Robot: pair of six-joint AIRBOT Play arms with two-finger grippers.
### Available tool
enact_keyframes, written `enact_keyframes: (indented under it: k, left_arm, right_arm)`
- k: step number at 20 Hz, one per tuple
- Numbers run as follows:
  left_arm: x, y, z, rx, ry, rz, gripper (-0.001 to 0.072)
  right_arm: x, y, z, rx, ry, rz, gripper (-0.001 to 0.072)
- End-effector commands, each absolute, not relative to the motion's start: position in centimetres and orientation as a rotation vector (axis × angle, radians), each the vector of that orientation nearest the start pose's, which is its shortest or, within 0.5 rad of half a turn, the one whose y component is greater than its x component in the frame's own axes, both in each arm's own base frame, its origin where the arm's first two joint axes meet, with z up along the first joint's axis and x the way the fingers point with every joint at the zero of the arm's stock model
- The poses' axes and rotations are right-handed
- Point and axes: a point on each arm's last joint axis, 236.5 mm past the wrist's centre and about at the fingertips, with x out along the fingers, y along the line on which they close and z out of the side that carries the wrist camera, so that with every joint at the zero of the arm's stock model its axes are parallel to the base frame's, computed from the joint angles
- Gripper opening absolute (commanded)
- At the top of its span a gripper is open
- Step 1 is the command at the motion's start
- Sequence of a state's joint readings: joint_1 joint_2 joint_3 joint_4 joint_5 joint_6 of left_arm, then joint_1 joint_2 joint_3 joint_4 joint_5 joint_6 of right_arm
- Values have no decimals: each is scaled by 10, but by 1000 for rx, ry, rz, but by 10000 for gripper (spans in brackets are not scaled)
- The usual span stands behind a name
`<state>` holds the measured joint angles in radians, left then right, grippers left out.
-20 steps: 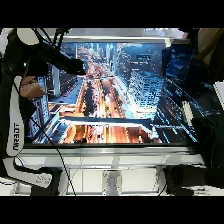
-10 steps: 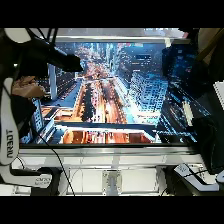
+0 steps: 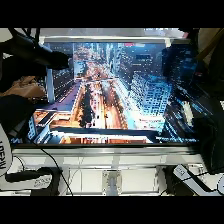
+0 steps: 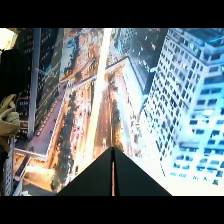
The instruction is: Fold the clothes and pants, and hang the long-sleeved shirts on hangers.
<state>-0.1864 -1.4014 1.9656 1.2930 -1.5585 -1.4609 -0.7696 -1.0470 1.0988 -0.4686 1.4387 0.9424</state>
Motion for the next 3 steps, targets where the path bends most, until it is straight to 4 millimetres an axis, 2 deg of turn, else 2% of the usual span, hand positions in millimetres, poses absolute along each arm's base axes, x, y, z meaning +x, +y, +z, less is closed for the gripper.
enact_keyframes:
  k: [1,3]
  left_arm:
    - [408,-139,227,37,987,-452,15]
    - [408,-139,227,37,988,-452,15]
  right_arm:
    - [354,-48,177,624,670,403,46]
    - [354,-48,177,624,670,403,46]
